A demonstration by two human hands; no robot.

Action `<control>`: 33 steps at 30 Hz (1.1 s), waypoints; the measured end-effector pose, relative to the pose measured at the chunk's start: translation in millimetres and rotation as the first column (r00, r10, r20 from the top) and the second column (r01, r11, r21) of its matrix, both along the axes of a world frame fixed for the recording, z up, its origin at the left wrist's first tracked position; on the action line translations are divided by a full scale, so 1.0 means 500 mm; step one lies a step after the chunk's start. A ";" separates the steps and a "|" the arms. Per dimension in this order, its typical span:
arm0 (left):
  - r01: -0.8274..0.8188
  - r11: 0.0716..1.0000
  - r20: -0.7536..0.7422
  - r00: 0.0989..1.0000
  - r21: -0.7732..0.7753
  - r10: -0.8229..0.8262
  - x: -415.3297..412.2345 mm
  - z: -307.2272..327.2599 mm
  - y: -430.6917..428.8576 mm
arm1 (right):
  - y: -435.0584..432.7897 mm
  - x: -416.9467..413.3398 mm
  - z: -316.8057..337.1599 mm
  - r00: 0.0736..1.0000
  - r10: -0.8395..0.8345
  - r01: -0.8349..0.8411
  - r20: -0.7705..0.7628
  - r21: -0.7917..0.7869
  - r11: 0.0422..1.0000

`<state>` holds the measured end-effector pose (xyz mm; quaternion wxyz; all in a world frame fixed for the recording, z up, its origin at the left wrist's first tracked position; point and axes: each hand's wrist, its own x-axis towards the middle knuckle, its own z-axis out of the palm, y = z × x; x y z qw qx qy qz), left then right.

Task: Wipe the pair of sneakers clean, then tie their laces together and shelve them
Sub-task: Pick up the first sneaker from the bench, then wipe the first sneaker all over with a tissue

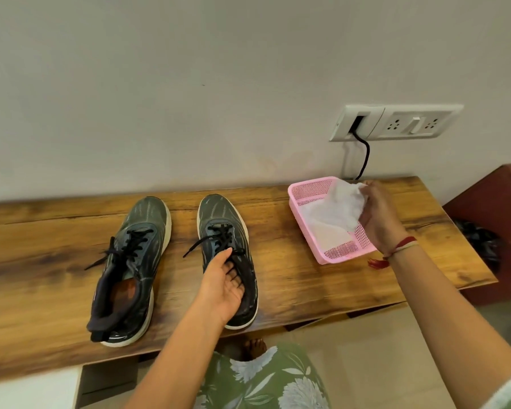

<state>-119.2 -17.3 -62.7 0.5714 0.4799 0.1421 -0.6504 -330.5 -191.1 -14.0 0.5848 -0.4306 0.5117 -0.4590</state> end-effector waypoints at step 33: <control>0.027 0.985 -0.131 0.990 -0.168 -0.049 0.104 -0.053 0.171 | 0.425 0.242 -0.044 0.580 -0.332 -0.323 0.744 0.585 0.744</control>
